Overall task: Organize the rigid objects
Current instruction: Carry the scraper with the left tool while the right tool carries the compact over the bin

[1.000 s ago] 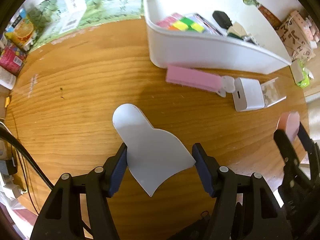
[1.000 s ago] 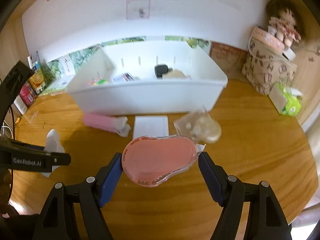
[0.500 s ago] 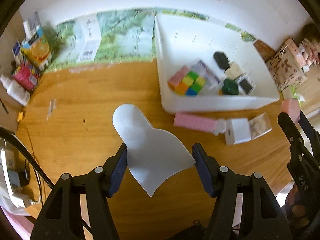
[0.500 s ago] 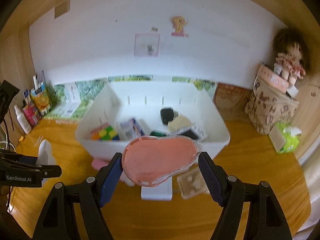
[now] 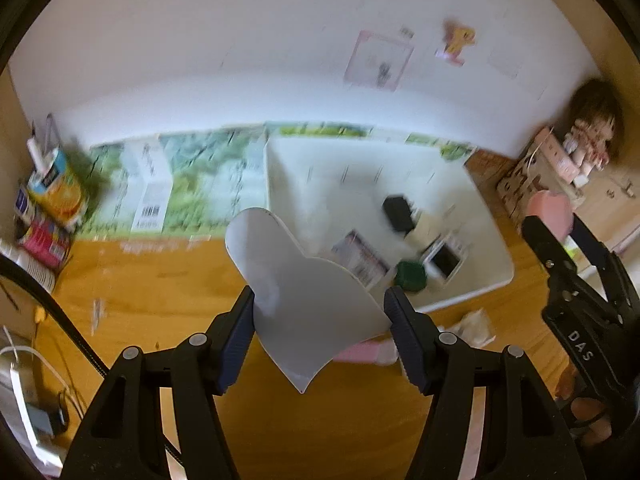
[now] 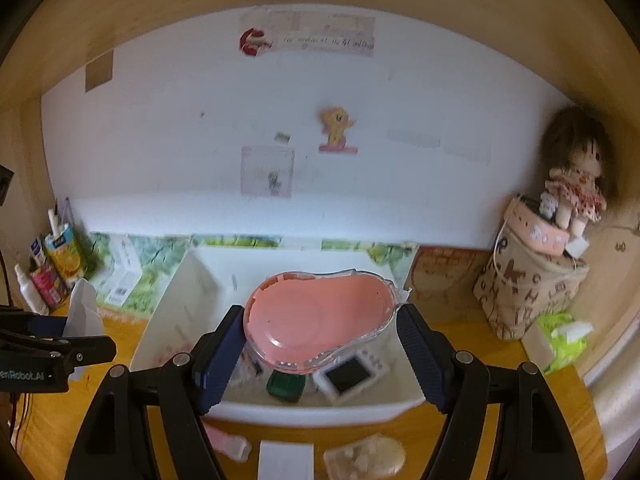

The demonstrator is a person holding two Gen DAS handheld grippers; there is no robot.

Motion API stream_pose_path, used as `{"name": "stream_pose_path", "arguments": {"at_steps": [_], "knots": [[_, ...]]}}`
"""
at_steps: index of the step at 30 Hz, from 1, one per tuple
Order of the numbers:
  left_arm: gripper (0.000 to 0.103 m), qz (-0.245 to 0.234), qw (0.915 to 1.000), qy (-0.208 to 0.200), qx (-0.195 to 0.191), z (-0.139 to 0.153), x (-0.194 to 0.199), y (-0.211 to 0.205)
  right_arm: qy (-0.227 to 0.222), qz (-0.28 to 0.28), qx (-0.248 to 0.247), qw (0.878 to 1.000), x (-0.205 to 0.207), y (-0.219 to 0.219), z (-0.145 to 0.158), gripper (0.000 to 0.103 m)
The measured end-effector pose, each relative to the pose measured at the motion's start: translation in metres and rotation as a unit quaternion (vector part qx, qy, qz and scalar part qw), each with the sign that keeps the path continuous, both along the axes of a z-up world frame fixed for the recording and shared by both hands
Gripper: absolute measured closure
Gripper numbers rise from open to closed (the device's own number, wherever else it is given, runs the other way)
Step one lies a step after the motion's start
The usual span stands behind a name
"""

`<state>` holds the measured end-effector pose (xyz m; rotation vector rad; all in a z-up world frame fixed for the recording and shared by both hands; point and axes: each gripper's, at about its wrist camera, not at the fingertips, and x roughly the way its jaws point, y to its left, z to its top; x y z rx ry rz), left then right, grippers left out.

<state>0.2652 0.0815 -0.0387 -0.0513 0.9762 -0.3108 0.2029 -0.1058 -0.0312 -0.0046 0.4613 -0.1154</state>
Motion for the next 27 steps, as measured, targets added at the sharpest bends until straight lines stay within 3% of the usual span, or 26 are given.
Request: {"name": "stream_pose_path", "arguments": {"at_steps": [10,17,27], "knots": [[0.036,-0.021,0.9974,-0.056,-0.04,0.006,0.029,-0.02,-0.018,0.014,0.005,1.0,0.04,-0.016,0.008,0.026],[0.036,-0.038,0.9939,-0.061,-0.084,-0.019,0.049,-0.028,0.019,0.044,0.043,0.998,0.073,-0.024,-0.026,0.026],[0.036,-0.057,0.9879,-0.112,-0.09,-0.036,0.046,-0.037,0.075,0.051,0.098,0.991,0.11,-0.036,-0.069,0.026]]}}
